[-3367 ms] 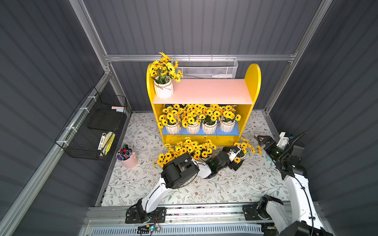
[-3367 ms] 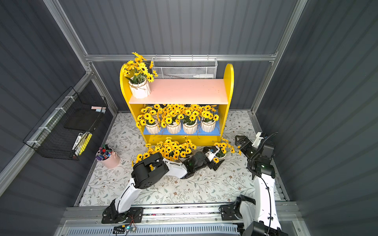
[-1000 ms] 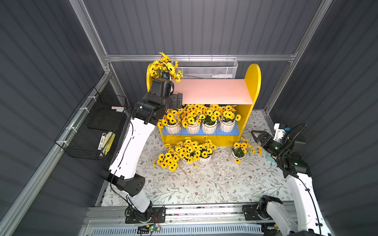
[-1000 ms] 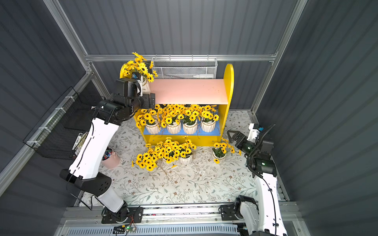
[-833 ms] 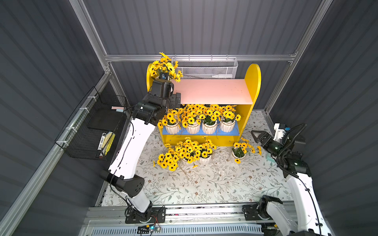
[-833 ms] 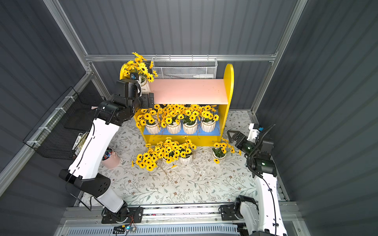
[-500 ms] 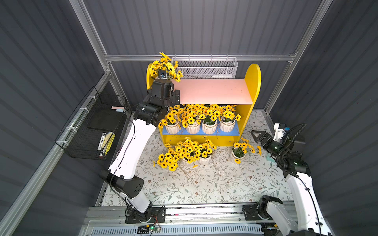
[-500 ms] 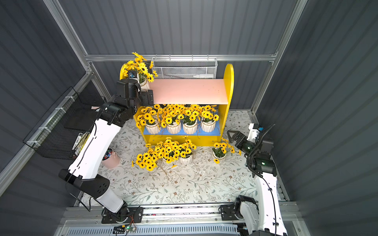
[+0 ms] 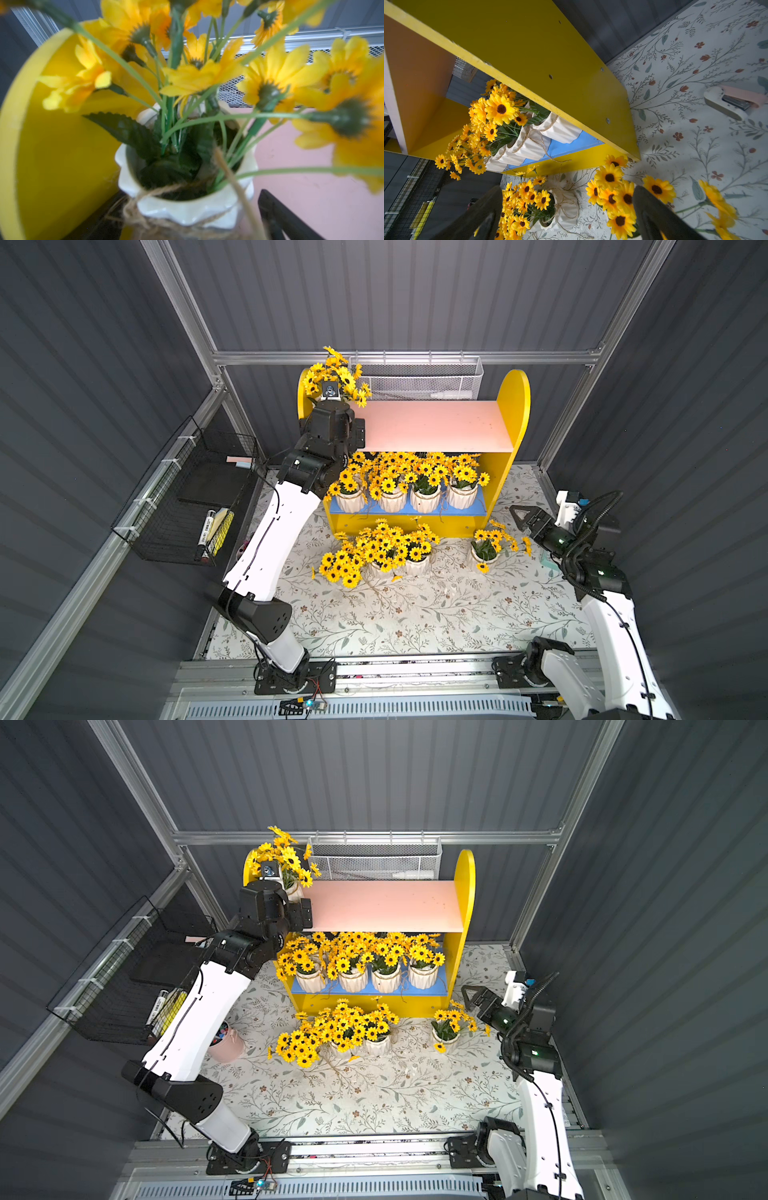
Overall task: Take the sunflower pots off the shelves
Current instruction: Adjust the sunflower pot on the shelf.
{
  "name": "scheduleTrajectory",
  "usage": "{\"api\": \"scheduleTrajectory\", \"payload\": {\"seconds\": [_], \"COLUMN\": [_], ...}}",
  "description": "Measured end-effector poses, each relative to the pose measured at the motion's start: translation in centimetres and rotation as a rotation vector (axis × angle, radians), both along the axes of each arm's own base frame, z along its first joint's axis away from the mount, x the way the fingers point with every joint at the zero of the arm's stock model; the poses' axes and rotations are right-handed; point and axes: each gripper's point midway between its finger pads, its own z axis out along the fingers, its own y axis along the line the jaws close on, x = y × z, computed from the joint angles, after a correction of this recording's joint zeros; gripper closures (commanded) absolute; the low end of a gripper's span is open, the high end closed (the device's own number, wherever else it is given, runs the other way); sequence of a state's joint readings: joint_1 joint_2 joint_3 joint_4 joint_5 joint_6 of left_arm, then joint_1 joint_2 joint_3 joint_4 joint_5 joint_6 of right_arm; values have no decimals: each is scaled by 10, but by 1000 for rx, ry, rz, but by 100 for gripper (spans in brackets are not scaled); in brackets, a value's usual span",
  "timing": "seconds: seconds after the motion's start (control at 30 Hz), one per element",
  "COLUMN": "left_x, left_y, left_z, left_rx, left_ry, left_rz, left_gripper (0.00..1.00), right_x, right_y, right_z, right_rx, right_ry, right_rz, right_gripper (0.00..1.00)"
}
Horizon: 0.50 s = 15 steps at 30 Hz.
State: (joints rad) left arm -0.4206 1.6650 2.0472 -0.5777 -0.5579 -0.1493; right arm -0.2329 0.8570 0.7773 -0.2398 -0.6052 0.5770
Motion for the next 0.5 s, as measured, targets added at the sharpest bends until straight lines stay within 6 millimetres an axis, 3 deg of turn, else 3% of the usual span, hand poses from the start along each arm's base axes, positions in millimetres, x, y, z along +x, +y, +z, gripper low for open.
{"api": "scheduleTrajectory", "payload": {"seconds": [0.2,0.5], "left_x": [6,6], "left_y": [-8,-23], "left_z": [-12,-9], "left_rx": [24,13], "left_ry": [13,1], "left_rz": [-49,-137], "left_gripper": [1,1], "right_x": [0,0], "right_y": [0,-1], "right_z": [0,0], "right_rx": [-3,-3], "right_ry": [0,0], "right_rz": [-2,-3], "right_gripper": [1,1]}}
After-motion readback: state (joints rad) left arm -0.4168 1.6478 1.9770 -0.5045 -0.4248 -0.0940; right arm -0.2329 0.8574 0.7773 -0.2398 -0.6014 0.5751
